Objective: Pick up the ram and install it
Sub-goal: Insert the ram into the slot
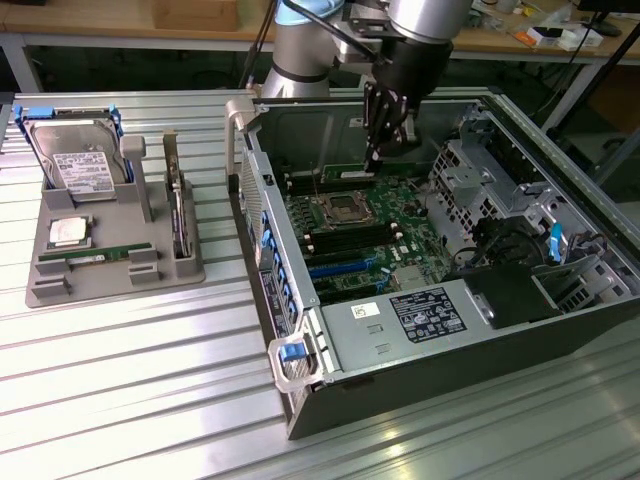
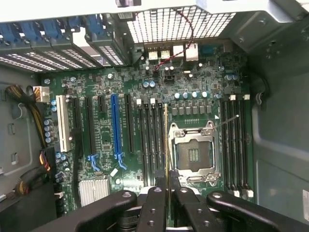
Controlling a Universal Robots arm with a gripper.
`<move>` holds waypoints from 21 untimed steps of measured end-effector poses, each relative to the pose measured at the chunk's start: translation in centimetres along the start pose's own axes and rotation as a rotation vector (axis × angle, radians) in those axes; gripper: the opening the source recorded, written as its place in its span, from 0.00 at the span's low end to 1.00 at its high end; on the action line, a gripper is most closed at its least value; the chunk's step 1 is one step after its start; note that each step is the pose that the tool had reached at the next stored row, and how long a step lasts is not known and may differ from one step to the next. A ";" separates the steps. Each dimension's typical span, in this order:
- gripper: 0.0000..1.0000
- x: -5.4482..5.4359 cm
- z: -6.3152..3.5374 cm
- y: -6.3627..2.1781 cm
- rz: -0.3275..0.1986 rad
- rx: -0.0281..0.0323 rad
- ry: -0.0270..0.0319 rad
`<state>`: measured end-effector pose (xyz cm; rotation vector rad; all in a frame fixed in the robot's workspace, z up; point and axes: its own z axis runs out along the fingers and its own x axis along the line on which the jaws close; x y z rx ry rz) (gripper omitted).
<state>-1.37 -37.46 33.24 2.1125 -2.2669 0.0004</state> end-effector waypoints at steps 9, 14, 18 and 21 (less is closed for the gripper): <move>0.13 0.0 0.38 -0.02 0.000 -0.0001 0.0003; 0.13 0.0 0.38 -0.02 0.000 0.0001 0.0002; 0.13 0.0 0.39 -0.02 0.000 0.0001 0.0002; 0.13 0.0 1.55 -0.05 0.000 0.0001 0.0003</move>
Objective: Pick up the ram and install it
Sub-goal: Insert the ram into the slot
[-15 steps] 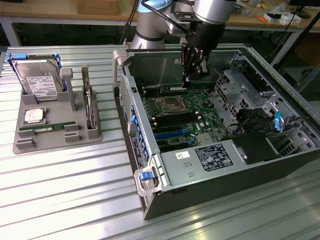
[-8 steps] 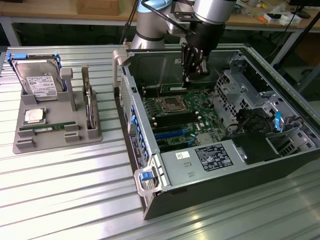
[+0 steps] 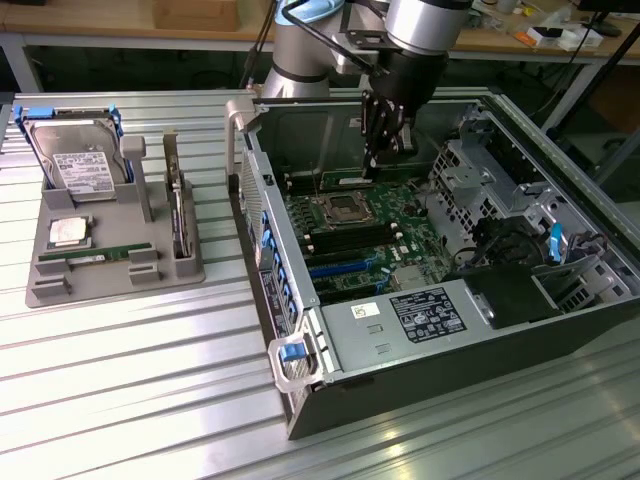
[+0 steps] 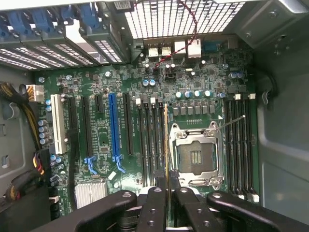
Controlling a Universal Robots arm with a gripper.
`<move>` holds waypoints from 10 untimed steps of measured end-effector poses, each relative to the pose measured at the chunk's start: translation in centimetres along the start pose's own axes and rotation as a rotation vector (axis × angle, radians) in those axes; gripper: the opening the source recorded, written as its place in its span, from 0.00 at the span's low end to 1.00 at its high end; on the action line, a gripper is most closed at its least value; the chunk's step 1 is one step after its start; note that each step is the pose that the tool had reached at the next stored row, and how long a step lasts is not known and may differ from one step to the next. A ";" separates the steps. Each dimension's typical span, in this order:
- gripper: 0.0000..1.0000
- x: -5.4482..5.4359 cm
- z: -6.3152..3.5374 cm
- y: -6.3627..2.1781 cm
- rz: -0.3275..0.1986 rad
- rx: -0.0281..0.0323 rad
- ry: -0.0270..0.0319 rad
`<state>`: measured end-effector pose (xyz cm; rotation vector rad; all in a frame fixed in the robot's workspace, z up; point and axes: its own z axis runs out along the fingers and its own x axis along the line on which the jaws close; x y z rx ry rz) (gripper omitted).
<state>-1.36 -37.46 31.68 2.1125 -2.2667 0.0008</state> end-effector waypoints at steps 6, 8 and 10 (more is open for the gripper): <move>0.13 0.0 0.08 0.00 0.000 0.0000 0.0000; 0.13 0.0 0.08 0.00 0.000 -0.0001 0.0000; 0.13 0.0 0.11 0.00 0.000 -0.0145 0.0008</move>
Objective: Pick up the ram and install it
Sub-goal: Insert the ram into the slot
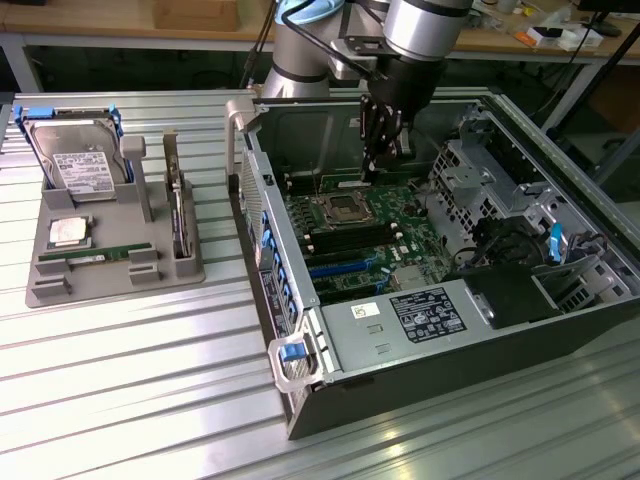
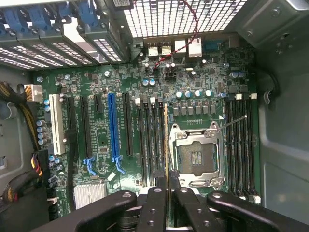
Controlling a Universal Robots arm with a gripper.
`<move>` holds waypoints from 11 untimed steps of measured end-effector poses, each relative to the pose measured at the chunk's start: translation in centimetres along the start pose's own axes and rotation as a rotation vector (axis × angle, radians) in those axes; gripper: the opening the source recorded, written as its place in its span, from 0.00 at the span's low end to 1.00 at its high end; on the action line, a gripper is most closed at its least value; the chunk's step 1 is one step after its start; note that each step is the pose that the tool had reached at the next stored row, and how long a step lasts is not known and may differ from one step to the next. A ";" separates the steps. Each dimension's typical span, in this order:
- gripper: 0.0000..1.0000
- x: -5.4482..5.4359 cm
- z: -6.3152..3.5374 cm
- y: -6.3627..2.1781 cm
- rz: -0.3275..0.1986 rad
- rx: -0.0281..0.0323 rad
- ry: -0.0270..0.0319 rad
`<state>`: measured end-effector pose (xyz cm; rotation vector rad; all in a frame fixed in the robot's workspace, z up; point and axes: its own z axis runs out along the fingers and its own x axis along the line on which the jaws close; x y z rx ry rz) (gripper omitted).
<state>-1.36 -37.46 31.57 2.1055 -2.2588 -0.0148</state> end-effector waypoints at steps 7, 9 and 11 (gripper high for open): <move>0.13 -0.1 0.18 -0.16 -0.005 -0.1841 0.0199; 0.13 -0.2 0.19 -0.15 -0.003 -0.1510 0.0217; 0.13 -0.3 0.19 -0.14 -0.001 -0.0962 0.0213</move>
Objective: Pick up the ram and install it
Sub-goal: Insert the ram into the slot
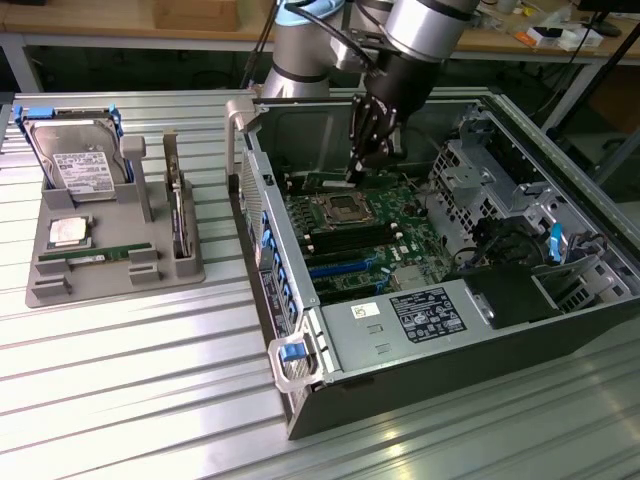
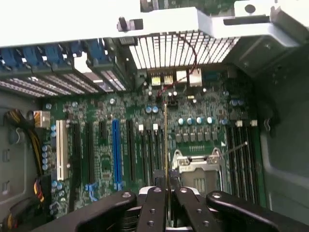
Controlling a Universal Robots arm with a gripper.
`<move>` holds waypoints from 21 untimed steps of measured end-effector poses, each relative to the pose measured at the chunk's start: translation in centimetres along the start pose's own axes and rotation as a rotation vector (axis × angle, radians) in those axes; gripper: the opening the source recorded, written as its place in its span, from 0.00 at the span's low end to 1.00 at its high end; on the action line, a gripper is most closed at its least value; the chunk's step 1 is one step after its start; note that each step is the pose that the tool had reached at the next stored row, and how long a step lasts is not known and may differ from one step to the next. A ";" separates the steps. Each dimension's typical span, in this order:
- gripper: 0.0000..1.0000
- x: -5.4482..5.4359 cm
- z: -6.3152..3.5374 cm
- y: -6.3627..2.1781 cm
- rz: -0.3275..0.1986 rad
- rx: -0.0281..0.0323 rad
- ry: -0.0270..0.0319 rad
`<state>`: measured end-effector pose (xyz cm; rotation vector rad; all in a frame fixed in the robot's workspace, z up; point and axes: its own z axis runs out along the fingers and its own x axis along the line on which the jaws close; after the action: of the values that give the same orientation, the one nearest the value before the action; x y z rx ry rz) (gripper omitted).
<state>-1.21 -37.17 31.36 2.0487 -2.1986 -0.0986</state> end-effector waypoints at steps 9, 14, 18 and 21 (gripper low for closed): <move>0.13 -0.2 0.03 0.28 0.006 0.1111 -0.0002; 0.13 -0.1 0.14 1.04 0.006 0.1116 0.0006; 0.13 -0.1 0.14 1.04 0.006 0.1117 0.0006; 0.13 -0.1 0.14 1.04 0.006 0.1116 0.0007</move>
<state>-2.25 -36.97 31.36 2.0977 -2.2581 0.0261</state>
